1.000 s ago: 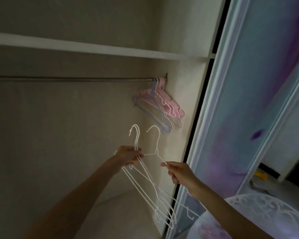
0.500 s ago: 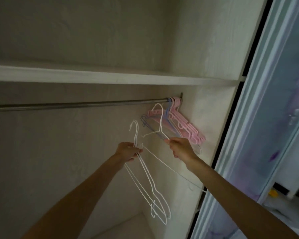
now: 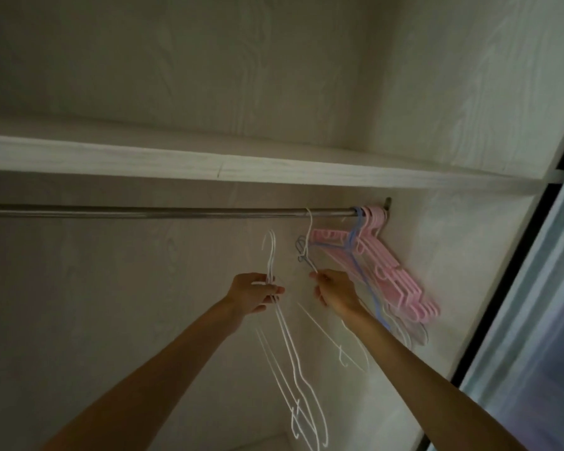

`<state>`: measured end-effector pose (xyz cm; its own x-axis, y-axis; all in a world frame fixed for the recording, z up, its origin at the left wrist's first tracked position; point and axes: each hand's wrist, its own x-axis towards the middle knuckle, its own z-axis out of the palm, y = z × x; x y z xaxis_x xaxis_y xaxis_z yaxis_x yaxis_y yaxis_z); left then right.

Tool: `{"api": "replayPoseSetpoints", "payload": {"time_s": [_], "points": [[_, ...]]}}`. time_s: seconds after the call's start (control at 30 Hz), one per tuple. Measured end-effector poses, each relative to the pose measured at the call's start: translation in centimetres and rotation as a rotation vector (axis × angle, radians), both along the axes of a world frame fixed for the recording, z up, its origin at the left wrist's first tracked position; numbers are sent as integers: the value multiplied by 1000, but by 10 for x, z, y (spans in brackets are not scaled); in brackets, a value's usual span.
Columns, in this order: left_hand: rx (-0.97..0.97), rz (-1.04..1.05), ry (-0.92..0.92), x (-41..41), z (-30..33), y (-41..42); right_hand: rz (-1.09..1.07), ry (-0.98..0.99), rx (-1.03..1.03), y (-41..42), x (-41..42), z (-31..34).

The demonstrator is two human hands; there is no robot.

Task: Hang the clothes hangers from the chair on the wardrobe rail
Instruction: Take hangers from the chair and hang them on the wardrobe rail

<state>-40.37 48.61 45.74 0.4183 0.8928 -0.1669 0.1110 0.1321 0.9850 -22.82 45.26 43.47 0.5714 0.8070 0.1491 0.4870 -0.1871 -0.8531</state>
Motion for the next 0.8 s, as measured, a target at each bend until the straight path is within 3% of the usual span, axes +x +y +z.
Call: {"api": "replayPoseSetpoints", "payload": {"time_s": [0.03,0.1,0.2,0.3,0.5,0.6,0.8], "points": [[-1,1,16,0,0,3,40,-40,-28,-2,1,1],[4,-18,45,1,-2,9,72,-304,-111,-3,9,8],[10,-45,51,1,-2,15,-5,-718,45,4,15,32],[2,-70,51,2,0,22,-4,-858,182,24,9,65],[19,-105,79,5,5,37,89,-1166,16,56,22,82],[27,-117,84,5,6,43,35,-1235,27,48,45,84],[43,-123,107,7,5,49,-125,-1375,-157,36,92,91]]}}
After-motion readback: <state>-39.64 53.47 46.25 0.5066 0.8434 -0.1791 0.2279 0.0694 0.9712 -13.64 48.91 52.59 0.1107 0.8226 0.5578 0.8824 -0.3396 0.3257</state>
